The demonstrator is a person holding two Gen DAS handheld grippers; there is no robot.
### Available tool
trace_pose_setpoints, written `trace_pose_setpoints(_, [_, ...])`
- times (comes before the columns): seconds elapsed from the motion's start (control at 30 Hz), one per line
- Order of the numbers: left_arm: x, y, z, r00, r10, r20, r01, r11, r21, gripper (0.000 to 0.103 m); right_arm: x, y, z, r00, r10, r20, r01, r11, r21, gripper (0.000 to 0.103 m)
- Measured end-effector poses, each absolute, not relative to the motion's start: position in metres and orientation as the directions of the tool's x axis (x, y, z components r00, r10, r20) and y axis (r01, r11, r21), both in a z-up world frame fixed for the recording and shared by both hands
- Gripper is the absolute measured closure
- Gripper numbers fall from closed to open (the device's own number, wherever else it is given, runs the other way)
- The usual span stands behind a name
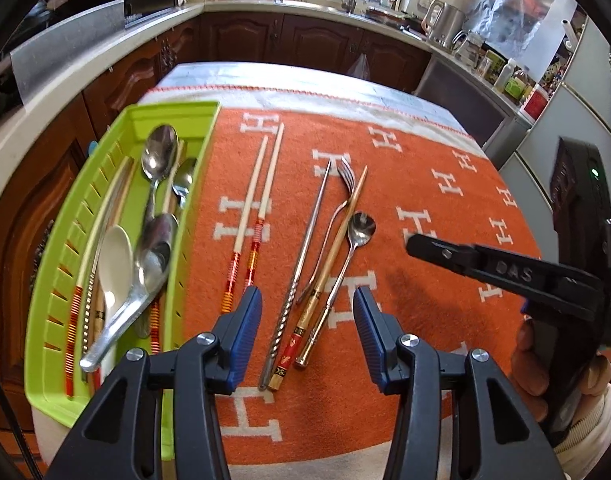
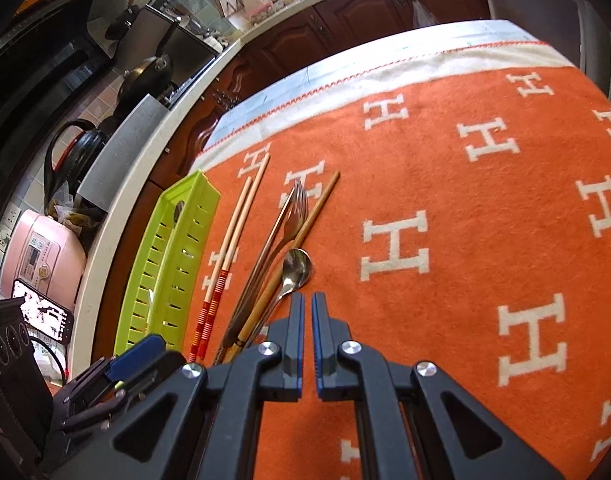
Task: Organize utensils
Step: 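Grasp a small steel spoon with the right tool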
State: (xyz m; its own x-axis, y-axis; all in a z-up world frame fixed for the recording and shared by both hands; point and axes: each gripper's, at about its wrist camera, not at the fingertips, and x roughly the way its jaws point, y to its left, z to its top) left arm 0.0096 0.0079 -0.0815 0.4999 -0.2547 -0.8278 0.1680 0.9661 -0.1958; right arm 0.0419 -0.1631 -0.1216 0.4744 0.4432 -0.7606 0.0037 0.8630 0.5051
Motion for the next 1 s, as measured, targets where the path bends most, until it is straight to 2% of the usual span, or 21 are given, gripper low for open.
trace_pose_setpoints(0.07, [0.011,0.007,-0.085,0.487,-0.259,-0.834,0.167,0.965,-0.202,0.057,0.049,-0.161,-0.128,0.465,0.446,-0.765,0.003,0.863,0.505,0.083])
trace_pose_setpoints(0.4, [0.021,0.006,-0.087,0.484,-0.264,-0.834,0.172,0.963,-0.206,0.057,0.070,-0.144,-0.140,0.500,0.423,-0.755,-0.061,0.888,0.456,0.081])
trace_pose_setpoints(0.47, [0.025,0.006,-0.085,0.486,-0.268,-0.832,0.171,0.962,-0.211,0.057,0.067,-0.139,-0.140,0.516,0.406,-0.754,-0.086,0.900,0.426,0.085])
trace_pose_setpoints(0.53, [0.029,0.006,-0.084,0.486,-0.274,-0.830,0.170,0.961,-0.218,0.057,0.066,-0.138,-0.142,0.518,0.393,-0.760,-0.093,0.909,0.407,0.099])
trace_pose_setpoints(0.8, [0.067,-0.008,-0.088,0.440,-0.309,-0.843,0.198,0.949,-0.245,0.058,0.064,-0.165,-0.135,0.537,0.455,-0.710,-0.077,0.865,0.496,0.101])
trace_pose_setpoints(0.93, [0.095,-0.020,-0.097,0.409,-0.338,-0.847,0.206,0.939,-0.275,0.071,0.063,-0.184,-0.126,0.570,0.448,-0.688,-0.058,0.858,0.511,0.101])
trace_pose_setpoints(1.0, [0.105,-0.027,-0.103,0.392,-0.349,-0.851,0.210,0.935,-0.286,0.072,0.062,-0.193,-0.124,0.580,0.444,-0.683,-0.048,0.856,0.515,0.101])
